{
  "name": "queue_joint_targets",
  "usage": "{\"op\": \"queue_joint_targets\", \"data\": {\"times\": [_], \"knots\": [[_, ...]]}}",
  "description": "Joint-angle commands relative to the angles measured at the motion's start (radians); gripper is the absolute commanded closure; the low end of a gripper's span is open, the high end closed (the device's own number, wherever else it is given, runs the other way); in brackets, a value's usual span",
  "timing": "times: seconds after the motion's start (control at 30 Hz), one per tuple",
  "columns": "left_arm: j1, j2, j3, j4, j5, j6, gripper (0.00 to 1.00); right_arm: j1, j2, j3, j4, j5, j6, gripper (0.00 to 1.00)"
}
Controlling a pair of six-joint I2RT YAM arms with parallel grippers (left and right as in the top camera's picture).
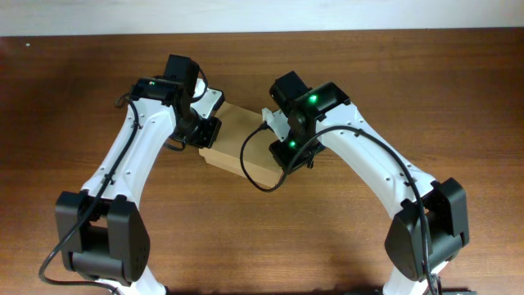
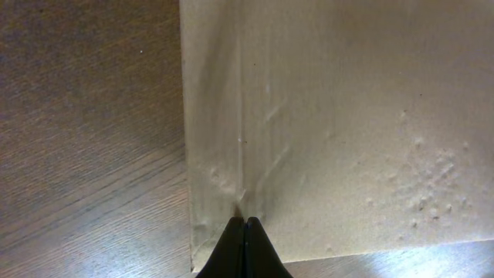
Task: Pack container
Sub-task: 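Press down on the closed lid corners with both grippers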
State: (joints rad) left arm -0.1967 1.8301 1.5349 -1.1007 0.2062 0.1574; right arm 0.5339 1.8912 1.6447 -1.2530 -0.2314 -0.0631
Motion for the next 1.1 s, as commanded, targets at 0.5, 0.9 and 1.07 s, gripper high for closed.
{"op": "queue_joint_targets", "data": {"times": [0.5, 0.9, 1.07], "knots": [[0.004, 0.023, -0.085, 0.033, 0.016, 0.016, 0.98, 0.068, -0.019, -0.107, 0.076, -0.046, -0.037, 0.96], [0.003, 0.019, -0.052, 0.047, 0.014, 0.012, 0.98, 0.069, -0.023, -0.101, 0.098, -0.046, -0.034, 0.96], [0.003, 0.019, 0.024, 0.033, 0.011, -0.007, 0.98, 0.067, -0.023, -0.019, 0.073, -0.041, -0.034, 0.96]]}}
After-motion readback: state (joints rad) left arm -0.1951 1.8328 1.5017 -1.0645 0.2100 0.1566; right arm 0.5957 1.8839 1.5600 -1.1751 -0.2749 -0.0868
